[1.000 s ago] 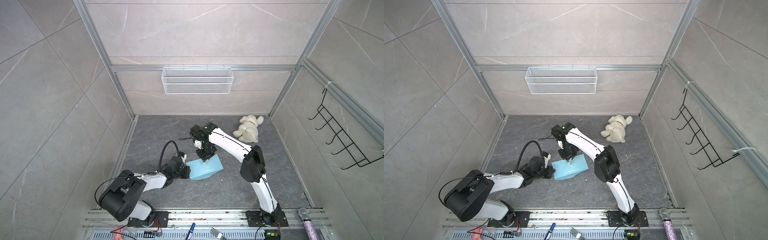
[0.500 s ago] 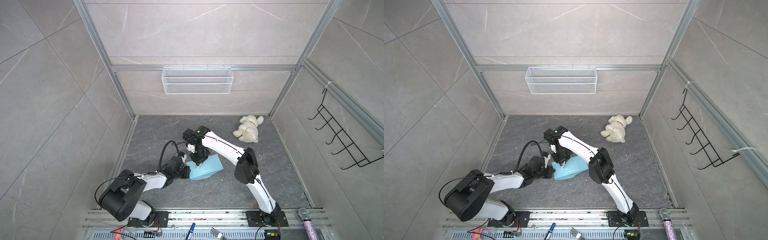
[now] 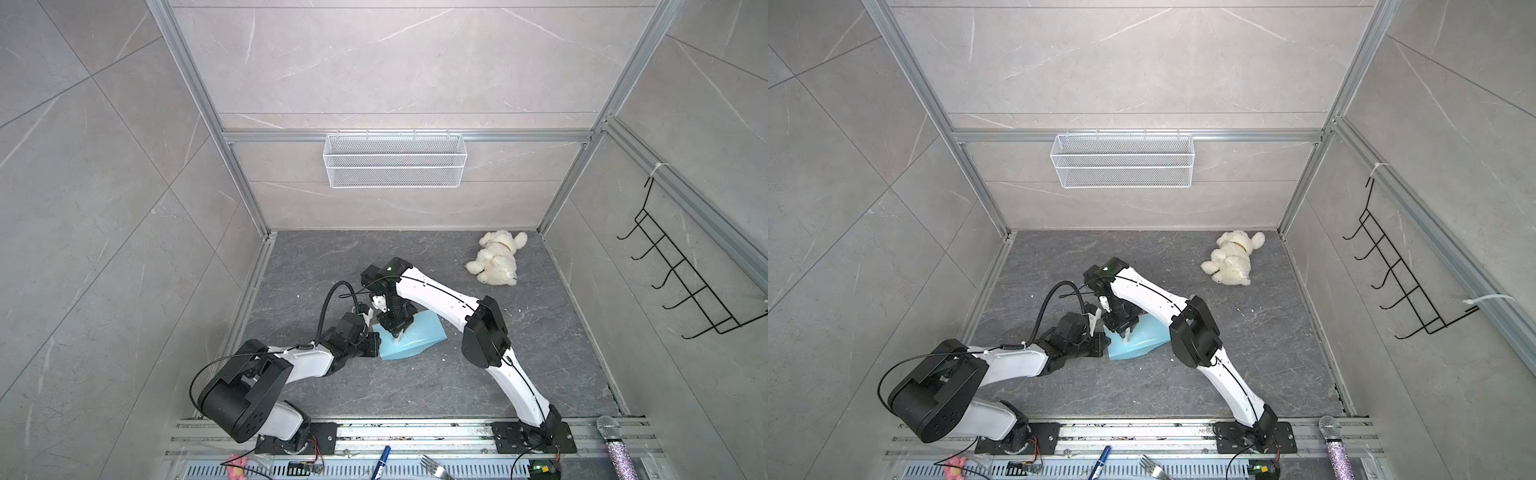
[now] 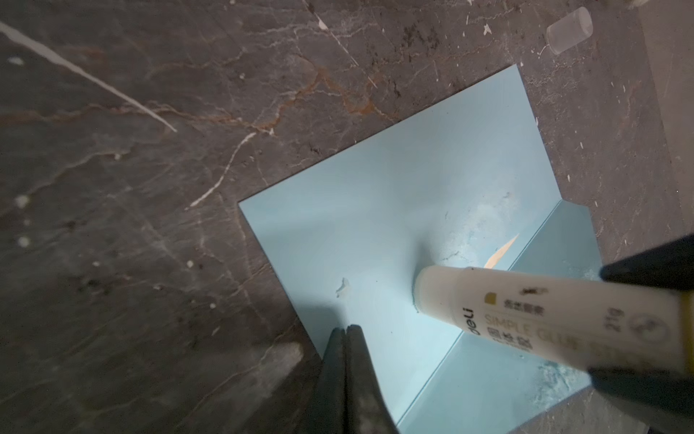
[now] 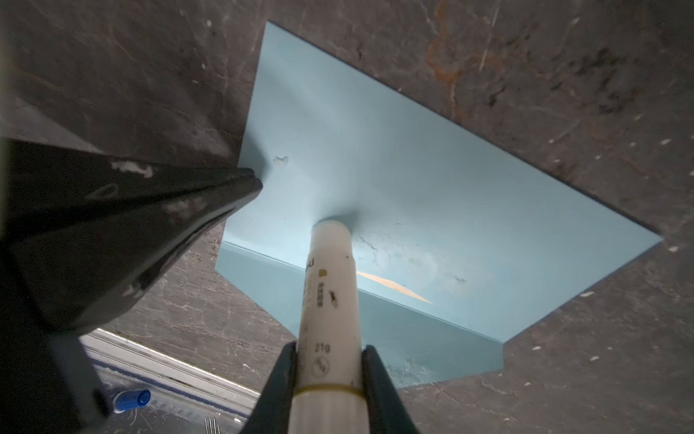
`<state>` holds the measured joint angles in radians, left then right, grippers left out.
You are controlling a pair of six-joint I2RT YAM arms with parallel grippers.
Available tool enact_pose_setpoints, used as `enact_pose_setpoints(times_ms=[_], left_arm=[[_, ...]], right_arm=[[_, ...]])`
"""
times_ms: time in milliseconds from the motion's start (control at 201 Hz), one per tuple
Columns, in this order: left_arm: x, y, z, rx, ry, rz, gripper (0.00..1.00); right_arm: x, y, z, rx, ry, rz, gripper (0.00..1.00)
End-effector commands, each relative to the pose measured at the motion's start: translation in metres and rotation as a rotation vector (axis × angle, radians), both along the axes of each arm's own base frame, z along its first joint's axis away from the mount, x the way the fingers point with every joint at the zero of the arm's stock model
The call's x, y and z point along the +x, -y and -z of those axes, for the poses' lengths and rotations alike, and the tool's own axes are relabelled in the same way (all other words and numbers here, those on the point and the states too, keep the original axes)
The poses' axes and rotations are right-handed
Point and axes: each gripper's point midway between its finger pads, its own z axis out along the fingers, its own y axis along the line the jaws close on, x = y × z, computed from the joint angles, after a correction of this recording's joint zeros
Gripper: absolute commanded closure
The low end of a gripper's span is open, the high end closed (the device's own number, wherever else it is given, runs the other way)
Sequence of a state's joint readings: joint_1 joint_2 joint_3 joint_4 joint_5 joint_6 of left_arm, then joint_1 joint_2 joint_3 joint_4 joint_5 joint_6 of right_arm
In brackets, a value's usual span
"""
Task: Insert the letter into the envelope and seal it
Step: 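Rub the white glue stick across the envelope with the right while the left holds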
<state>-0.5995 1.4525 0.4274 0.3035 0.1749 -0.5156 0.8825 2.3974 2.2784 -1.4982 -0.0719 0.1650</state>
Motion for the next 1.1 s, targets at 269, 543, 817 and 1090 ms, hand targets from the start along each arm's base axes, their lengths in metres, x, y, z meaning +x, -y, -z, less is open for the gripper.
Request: enact_pose_setpoints(times_ms=[269,543,817,1090], left_arm=[[0.002,-0.004,0.001,0.027,0.003,-0.008,1.0],[0.001,-0.006,0.002,0.03,0.002,-0.008,1.0],[0.0,-0.007,0.003,0.032,0.001,-0.01,1.0],[0.001,-0.006,0.003,0.033,0.001,-0.01,1.0]], right_arm=[[0.004,0.015,0.005,-0.087,0.024,0.021,1.0],[0.009,0.025,0.006,-0.104,0.03,0.046,1.0],[0.015,0.039,0.008,-0.142,0.043,0.076,1.0],[0.019,0.043,0.006,-0.147,0.051,0.096,1.0]])
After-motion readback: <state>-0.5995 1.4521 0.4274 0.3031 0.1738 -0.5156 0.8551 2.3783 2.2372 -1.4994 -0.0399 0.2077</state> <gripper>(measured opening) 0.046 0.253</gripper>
